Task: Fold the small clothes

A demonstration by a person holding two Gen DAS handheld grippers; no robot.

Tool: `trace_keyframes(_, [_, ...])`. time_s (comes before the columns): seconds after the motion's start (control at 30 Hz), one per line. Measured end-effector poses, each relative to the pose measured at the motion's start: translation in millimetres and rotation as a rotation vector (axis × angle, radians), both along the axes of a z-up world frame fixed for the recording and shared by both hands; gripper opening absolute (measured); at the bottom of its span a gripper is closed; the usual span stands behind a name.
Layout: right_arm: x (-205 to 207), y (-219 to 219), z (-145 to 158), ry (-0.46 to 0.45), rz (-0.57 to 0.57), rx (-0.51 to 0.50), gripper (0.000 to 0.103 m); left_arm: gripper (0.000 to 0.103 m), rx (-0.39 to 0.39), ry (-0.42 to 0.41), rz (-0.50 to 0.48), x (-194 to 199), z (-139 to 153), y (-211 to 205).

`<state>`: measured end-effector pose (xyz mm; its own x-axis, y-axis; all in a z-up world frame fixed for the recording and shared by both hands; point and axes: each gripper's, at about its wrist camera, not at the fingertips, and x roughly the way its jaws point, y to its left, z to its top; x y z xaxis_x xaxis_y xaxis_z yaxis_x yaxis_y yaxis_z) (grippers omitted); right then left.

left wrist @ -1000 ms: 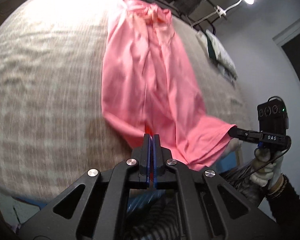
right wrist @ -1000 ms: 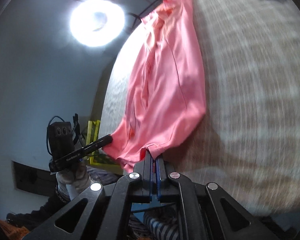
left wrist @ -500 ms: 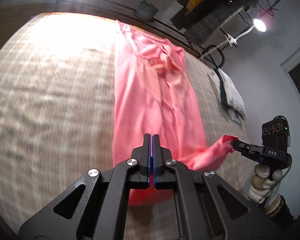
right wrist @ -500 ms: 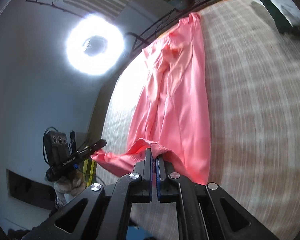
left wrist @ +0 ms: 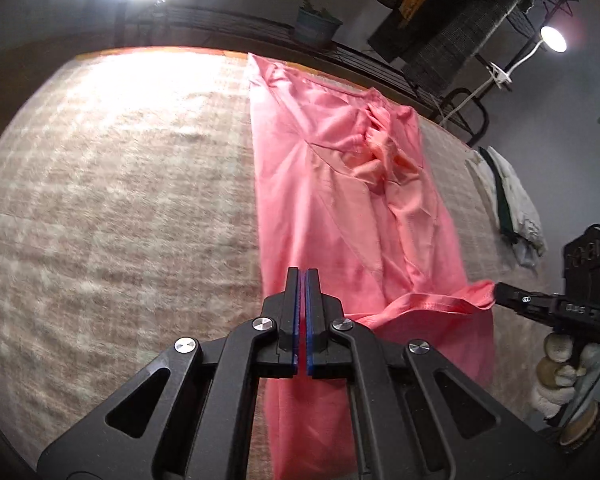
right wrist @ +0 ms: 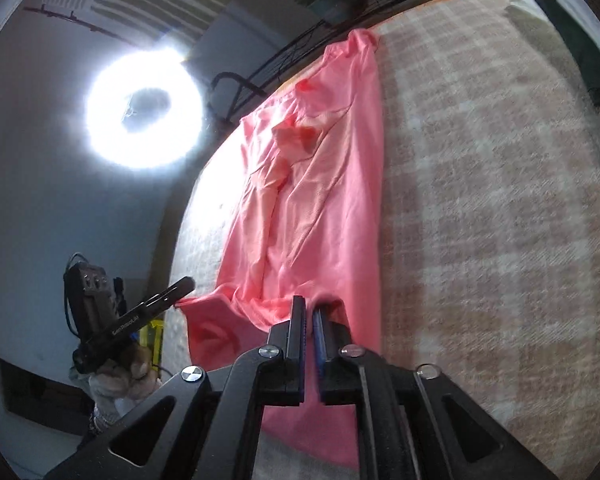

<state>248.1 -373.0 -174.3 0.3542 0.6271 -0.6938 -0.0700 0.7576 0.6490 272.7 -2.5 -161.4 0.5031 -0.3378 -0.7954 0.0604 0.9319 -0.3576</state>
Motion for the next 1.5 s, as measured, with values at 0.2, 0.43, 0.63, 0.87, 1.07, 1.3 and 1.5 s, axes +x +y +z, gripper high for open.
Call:
trace_keyframes(0.2, [-13,-10,25,-0.100,-0.002,-0.054,0.029,0.018,0.037,-0.057,0.020,-8,12,11])
trace_keyframes(0.43, [-13,6,41,-0.179,0.078,-0.188,0.031,0.018,0.055,-0.065,-0.003,3,19,7])
trace_keyframes(0.63, [16,4,53,-0.220,0.063,-0.229,0.035,0.024,0.088,-0.094,-0.018,42,32,6])
trace_keyframes(0.87, [72,0,46,-0.225,0.062,-0.303,0.035,0.024,0.099,-0.073,-0.004,97,18,15])
trace_keyframes(1.07, [120,-5,25,-0.205,0.072,-0.360,0.035,0.024,0.153,-0.070,-0.006,137,3,17])
trace_keyframes(1.3, [173,-16,7,-0.181,0.049,-0.309,0.035,0.025,0.158,-0.074,-0.019,178,-10,23])
trace_keyframes(1.5, [210,-23,-7,-0.165,0.028,-0.189,0.035,0.035,0.108,-0.033,-0.011,212,-28,29])
